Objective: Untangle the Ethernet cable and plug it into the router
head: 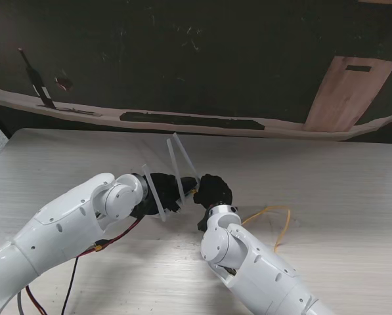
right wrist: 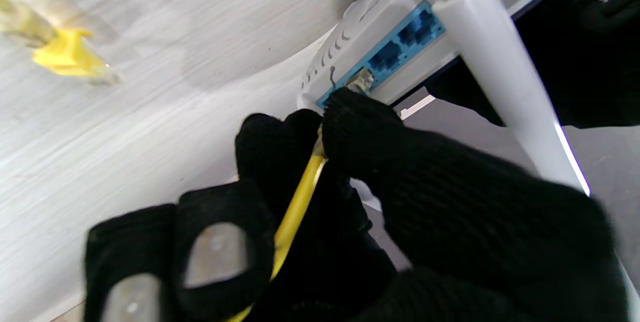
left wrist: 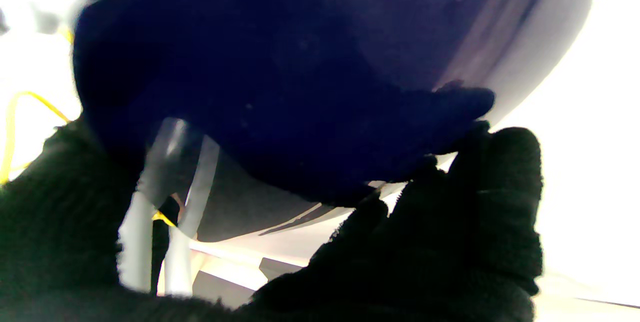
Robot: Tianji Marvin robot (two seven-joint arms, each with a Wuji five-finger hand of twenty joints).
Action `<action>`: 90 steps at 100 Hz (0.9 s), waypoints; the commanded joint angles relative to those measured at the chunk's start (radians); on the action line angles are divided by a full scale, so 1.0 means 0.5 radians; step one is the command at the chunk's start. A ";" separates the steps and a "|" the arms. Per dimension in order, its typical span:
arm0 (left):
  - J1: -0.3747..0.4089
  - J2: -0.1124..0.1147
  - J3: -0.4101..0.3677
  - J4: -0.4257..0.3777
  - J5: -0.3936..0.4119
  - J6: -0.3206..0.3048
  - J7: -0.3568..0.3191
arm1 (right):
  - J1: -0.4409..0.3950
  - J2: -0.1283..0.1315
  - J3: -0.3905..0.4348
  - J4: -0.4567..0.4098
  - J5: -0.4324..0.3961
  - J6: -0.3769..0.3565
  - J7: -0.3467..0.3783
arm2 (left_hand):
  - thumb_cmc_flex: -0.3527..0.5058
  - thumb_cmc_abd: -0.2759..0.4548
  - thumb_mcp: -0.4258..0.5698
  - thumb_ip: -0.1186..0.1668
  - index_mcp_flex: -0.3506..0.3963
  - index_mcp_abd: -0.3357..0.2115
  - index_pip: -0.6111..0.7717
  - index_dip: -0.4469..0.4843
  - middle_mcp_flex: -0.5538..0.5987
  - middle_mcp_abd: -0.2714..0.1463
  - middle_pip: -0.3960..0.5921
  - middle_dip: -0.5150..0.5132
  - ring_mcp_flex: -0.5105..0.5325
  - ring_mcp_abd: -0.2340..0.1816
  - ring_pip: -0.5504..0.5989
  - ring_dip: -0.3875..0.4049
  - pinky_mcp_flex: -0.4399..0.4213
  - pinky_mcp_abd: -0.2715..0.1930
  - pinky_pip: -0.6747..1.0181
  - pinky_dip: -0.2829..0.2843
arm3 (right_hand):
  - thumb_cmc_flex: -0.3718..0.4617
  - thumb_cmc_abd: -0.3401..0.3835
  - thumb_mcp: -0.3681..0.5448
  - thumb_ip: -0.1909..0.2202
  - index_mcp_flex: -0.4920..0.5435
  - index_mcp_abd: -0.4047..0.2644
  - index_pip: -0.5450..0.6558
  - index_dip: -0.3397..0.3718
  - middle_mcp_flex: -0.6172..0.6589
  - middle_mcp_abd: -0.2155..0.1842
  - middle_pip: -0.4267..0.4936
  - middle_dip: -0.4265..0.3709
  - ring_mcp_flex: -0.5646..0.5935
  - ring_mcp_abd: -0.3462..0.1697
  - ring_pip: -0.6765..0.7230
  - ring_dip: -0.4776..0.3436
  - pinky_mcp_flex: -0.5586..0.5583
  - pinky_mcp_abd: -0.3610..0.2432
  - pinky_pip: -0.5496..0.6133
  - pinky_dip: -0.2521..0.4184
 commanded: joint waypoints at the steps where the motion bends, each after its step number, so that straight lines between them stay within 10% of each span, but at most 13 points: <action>1: 0.092 -0.003 0.079 0.046 -0.026 0.008 -0.113 | 0.003 -0.002 -0.009 -0.006 0.008 -0.026 0.040 | 1.468 0.192 0.770 -0.048 0.311 -1.096 0.775 0.189 0.311 -1.039 0.588 0.167 0.334 -0.750 0.407 0.163 0.007 -0.553 0.020 -0.003 | 0.123 0.110 0.079 0.054 0.062 0.189 0.069 0.064 0.300 0.431 0.285 0.042 -0.017 -0.222 0.255 0.061 0.077 -0.551 0.443 0.053; 90: 0.057 -0.026 0.132 0.087 -0.097 -0.024 -0.093 | 0.057 -0.027 -0.078 0.017 0.088 -0.037 0.104 | 1.492 0.173 0.761 -0.054 0.297 -1.099 0.774 0.189 0.305 -1.057 0.603 0.203 0.317 -0.755 0.431 0.221 -0.036 -0.565 0.038 0.025 | 0.103 0.151 0.080 0.058 0.026 0.162 0.084 0.069 0.256 0.410 0.262 0.029 -0.020 -0.164 0.181 0.031 0.059 -0.482 0.443 -0.043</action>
